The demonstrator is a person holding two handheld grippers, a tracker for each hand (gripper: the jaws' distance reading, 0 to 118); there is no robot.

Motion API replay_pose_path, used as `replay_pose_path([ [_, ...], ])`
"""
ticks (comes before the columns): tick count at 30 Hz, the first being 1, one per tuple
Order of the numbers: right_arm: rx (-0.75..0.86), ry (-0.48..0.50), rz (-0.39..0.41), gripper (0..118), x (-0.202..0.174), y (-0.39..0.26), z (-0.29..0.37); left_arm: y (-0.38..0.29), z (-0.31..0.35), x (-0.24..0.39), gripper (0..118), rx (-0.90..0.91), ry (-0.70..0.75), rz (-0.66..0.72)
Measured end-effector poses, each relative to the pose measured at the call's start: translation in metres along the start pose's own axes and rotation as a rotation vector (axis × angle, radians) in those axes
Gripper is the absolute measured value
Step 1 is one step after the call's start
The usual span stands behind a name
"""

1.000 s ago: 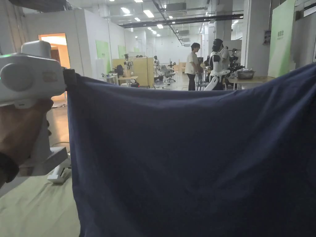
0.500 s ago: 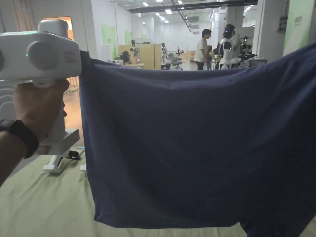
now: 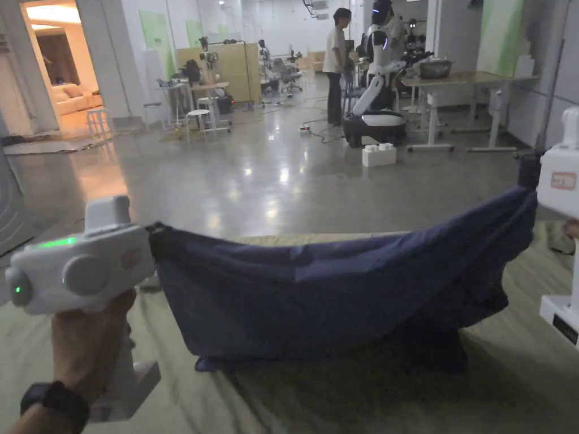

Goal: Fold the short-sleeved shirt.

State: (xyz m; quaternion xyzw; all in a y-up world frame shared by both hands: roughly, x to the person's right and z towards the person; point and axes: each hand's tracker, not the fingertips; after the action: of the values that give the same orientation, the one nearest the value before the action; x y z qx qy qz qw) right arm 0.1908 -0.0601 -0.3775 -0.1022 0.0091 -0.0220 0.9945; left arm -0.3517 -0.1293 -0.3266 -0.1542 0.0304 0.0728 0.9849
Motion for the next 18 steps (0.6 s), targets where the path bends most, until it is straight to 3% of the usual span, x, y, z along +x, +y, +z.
replay_pose_path([
  [9,-0.201,-0.055,-0.181,4,0.062,-0.205,0.161,-0.207,0.132,-0.041,7,-0.205,-0.011,0.111],
  [13,-0.371,-0.097,-0.198,4,0.091,-0.280,0.199,-0.263,0.175,-0.060,7,-0.294,-0.003,0.179],
  [18,-0.420,-0.118,-0.179,4,0.096,-0.328,0.232,-0.293,0.203,-0.065,7,-0.313,0.028,0.194],
])
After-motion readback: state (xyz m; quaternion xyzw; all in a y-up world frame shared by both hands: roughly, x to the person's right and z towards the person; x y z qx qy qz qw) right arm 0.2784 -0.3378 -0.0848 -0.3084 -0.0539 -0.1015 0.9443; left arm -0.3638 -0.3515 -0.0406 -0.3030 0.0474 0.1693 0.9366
